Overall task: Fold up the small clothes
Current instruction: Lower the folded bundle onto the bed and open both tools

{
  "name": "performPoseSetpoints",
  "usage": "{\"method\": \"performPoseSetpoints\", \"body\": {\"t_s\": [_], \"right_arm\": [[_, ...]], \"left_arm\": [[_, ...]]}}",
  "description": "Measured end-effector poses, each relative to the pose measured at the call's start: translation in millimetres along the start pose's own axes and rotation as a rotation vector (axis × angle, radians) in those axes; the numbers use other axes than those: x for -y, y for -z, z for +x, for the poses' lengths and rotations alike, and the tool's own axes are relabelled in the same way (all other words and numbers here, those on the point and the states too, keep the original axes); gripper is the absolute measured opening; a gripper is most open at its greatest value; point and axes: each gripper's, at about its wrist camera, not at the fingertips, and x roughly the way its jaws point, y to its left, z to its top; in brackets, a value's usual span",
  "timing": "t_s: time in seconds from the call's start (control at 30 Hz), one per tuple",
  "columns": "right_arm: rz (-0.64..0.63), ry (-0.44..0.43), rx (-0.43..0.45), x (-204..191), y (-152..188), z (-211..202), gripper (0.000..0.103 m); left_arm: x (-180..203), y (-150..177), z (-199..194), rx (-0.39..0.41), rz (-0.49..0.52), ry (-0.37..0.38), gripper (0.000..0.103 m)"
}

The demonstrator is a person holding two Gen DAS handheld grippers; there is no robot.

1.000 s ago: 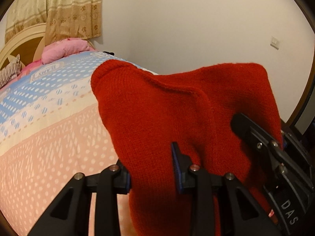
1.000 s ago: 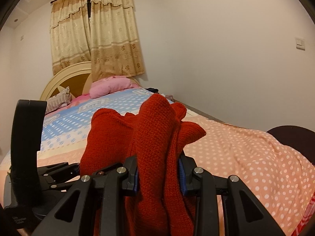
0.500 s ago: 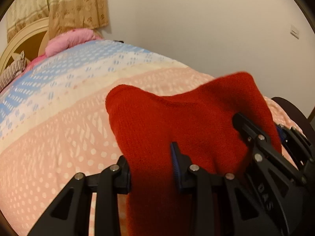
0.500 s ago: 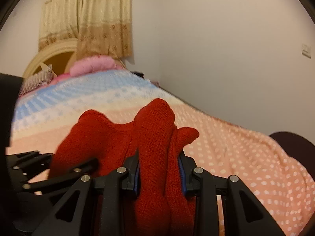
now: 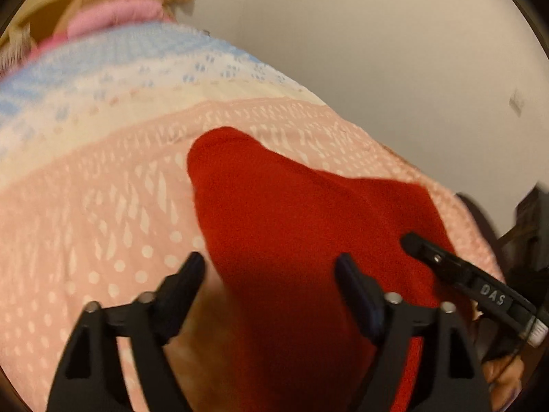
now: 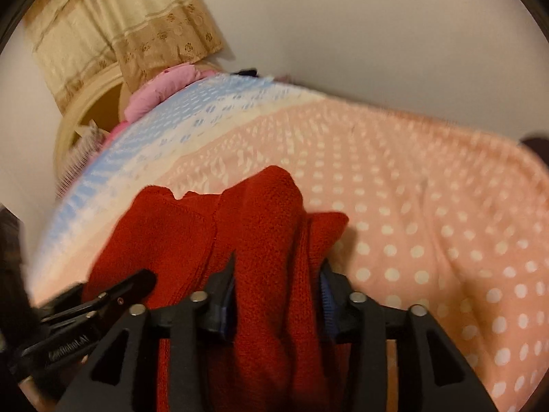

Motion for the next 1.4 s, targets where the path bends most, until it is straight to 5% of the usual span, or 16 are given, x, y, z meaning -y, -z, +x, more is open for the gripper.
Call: {"method": "performPoseSetpoints", "body": {"t_s": [0.1,0.23,0.3,0.43,0.53,0.6,0.73,0.8,0.93,1.03,1.2,1.4], "right_arm": [[0.085,-0.098,-0.055,18,-13,3,0.053],[0.117,-0.168,-0.156,26,-29,31,0.053],[0.034,-0.124,-0.155,14,-34,39,0.035],[-0.122,-0.037,-0.069,-16,-40,35,0.028],[-0.228,0.044,0.03,-28,-37,32,0.028],[-0.251,0.105,0.013,-23,-32,47,0.028],[-0.163,0.041,-0.021,-1,-40,52,0.036],[-0.132,0.046,-0.026,5,-43,51,0.05],[-0.074,0.076,0.057,17,-42,20,0.051],[-0.045,0.131,0.161,15,-32,-17,0.051],[-0.244,0.169,0.222,-24,10,-71,0.041],[-0.328,0.184,0.154,-37,67,-87,0.04]], "left_arm": [[-25,-17,8,-0.032,-0.104,0.093,0.083],[-34,-29,31,-0.064,-0.154,0.126,0.079],[-22,-32,33,-0.031,-0.081,0.071,0.07],[10,-35,31,0.088,0.048,-0.066,0.058],[21,-35,41,0.102,0.107,-0.158,0.059],[22,-34,48,0.088,0.11,-0.184,0.064],[10,-38,41,0.072,0.063,-0.187,0.075],[5,-36,27,0.086,0.068,-0.2,0.075],[6,-31,5,0.116,0.1,-0.228,0.076],[7,-25,-8,0.125,0.109,-0.236,0.075],[25,13,-41,0.164,0.181,-0.249,0.076],[44,65,-50,0.148,0.227,-0.258,0.076]]}}
